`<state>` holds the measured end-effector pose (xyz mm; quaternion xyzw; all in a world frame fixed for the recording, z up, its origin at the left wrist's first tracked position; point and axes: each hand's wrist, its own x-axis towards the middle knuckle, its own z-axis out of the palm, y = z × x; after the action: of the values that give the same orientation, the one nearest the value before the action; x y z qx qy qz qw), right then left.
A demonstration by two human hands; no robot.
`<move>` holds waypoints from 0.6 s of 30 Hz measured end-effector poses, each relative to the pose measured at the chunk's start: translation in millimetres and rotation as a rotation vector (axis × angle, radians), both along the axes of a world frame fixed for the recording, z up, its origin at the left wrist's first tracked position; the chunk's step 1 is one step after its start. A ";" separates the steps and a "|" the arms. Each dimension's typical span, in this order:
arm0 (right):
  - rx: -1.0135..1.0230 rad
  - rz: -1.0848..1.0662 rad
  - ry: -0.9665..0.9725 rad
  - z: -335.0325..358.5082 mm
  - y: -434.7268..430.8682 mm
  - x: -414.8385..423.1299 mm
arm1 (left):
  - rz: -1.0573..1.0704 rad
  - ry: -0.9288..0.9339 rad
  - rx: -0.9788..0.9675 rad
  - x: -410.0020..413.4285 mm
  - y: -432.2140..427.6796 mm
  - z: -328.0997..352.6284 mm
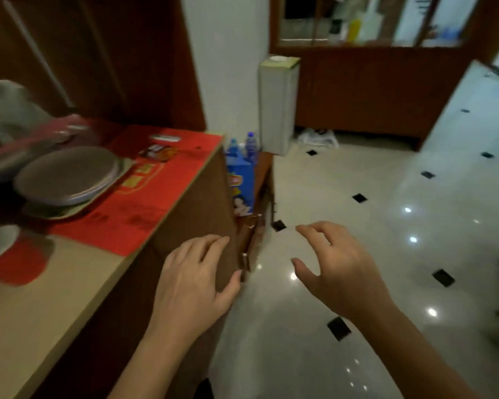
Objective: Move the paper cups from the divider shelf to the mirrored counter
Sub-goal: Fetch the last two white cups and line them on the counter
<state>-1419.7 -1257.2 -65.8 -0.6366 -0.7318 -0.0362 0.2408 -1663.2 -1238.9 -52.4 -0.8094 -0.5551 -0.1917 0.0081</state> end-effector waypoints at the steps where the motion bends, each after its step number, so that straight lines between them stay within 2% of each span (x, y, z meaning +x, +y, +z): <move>1: 0.010 -0.044 -0.005 -0.9 -3.9 23.6 | -0.044 0.005 -0.012 25.9 8.0 -1.9; 9: -0.088 -0.346 -0.054 -13.9 -21.7 176.3 | -0.281 0.042 -0.045 188.4 54.5 -19.6; 13: -0.095 -0.475 -0.092 -23.2 -24.8 225.5 | -0.344 0.039 -0.055 241.1 70.5 -22.5; 18: -0.140 -0.521 -0.120 -37.0 -6.3 269.2 | -0.392 0.056 -0.059 281.9 102.7 -30.0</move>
<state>-1150.5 -1263.5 -102.8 -0.8150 -0.5572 -0.0840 0.1349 -1381.3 -1136.3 -82.4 -0.9068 -0.3919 -0.1508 -0.0377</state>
